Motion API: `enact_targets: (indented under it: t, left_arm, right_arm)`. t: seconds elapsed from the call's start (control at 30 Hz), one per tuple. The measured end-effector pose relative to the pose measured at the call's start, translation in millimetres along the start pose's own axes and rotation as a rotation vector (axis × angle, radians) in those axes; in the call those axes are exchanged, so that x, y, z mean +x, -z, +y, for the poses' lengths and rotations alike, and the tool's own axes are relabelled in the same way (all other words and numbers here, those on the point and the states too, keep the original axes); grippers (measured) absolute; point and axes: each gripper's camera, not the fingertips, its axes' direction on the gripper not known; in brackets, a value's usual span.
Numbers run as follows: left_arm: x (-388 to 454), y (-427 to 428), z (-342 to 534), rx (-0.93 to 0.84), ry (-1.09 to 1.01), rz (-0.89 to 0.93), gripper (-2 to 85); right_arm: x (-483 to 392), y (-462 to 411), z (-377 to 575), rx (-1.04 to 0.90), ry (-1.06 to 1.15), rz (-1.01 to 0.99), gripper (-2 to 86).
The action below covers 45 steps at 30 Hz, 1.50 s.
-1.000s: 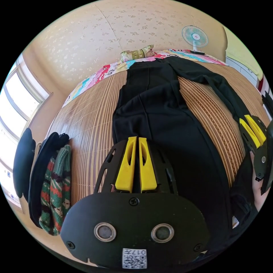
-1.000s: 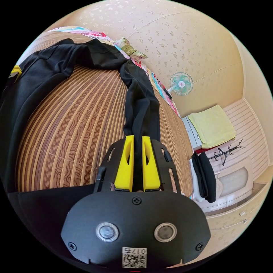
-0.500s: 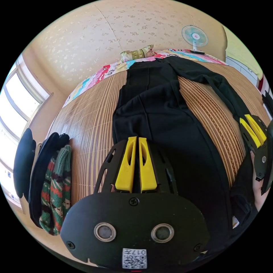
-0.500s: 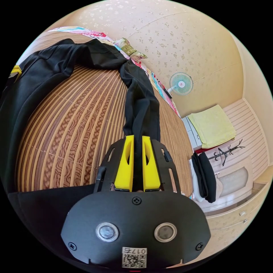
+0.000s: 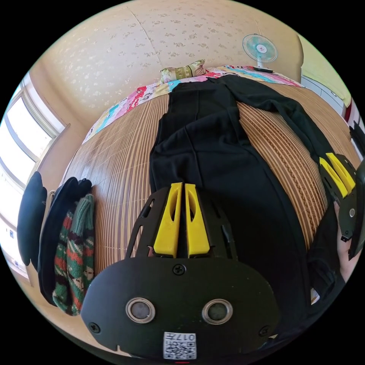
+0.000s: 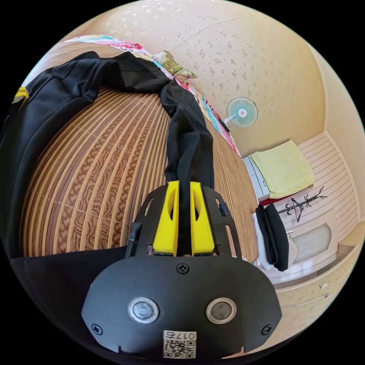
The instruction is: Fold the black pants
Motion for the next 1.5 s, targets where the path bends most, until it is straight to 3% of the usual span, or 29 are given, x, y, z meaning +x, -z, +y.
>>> enact_targets:
  t: [1.5]
  left_arm:
    - [37.1,2.0,1.9,0.003,-0.015,-0.026,-0.7]
  right_arm:
    - [-40.7,45.9,-42.4,-0.002,-0.004,0.013,4.9]
